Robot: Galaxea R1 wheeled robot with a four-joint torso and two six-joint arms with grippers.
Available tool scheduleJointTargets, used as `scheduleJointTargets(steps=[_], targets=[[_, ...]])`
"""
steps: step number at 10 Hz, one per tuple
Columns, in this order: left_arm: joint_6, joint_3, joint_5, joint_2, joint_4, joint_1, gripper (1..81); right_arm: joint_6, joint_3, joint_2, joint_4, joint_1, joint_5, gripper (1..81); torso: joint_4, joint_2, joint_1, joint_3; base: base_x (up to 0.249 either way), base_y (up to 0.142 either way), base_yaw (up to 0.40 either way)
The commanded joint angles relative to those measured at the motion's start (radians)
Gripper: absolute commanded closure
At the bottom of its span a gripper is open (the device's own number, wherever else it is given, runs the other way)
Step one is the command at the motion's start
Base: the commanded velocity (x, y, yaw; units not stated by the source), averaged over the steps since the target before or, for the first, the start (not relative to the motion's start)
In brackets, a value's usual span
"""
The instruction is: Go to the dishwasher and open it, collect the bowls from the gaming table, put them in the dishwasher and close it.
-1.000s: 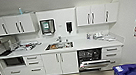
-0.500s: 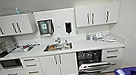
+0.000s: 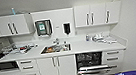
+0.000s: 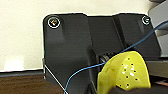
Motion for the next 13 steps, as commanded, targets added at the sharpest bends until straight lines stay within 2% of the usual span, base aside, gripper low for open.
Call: scheduleJointTargets(steps=[1, 13], targets=[[-0.002, -0.003, 0.042, -0.001, -0.005, -0.048, 81.1, -0.004, -0.002, -0.013, -0.004, 0.047, -0.05, 81.1, 0.0, 0.0, 0.0, 0.0, 0.141, -0.08, 0.0], [-0.002, -0.003, 0.04, 0.001, -0.005, -0.048, 81.1, -0.004, -0.005, -0.013, -0.003, 0.047, -0.05, 81.1, 0.0, 0.0, 0.0, 0.0, 0.141, -0.068, 0.0]])
